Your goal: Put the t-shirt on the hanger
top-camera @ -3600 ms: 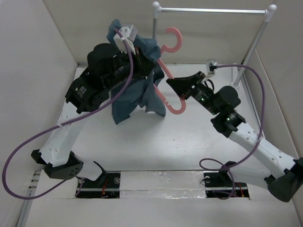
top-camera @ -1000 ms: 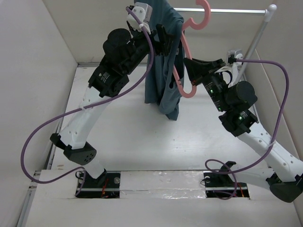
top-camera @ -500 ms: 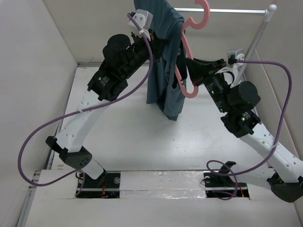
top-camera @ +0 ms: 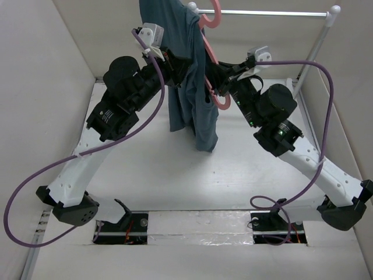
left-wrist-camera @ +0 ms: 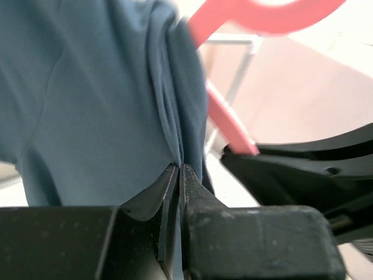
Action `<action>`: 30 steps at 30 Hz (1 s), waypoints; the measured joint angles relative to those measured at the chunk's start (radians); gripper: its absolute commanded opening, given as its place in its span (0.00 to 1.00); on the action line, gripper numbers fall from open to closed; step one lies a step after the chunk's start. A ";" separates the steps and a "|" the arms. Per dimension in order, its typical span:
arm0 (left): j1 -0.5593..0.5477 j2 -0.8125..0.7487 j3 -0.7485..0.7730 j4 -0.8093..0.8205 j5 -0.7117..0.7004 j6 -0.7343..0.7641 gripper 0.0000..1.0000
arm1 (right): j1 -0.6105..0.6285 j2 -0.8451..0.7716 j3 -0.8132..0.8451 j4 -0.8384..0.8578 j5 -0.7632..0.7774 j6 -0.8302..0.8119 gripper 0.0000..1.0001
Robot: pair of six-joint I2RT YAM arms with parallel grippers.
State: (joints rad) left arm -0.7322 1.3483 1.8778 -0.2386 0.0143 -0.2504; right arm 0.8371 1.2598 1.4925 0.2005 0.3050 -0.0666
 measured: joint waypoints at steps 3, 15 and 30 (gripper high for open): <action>0.001 0.018 -0.002 -0.031 -0.047 -0.014 0.00 | -0.029 0.016 0.024 -0.036 -0.011 0.019 0.00; -0.002 0.090 0.121 -0.101 -0.041 -0.052 0.57 | -0.066 -0.147 -0.090 -0.022 -0.079 0.145 0.00; 0.047 0.242 0.337 0.082 -0.035 -0.294 0.67 | -0.045 -0.174 -0.155 -0.045 -0.101 0.191 0.00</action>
State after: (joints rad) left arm -0.6853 1.5906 2.2147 -0.1570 -0.0204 -0.5446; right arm 0.7921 1.0863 1.3376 0.1551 0.2039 0.1246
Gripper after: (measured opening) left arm 0.683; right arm 0.141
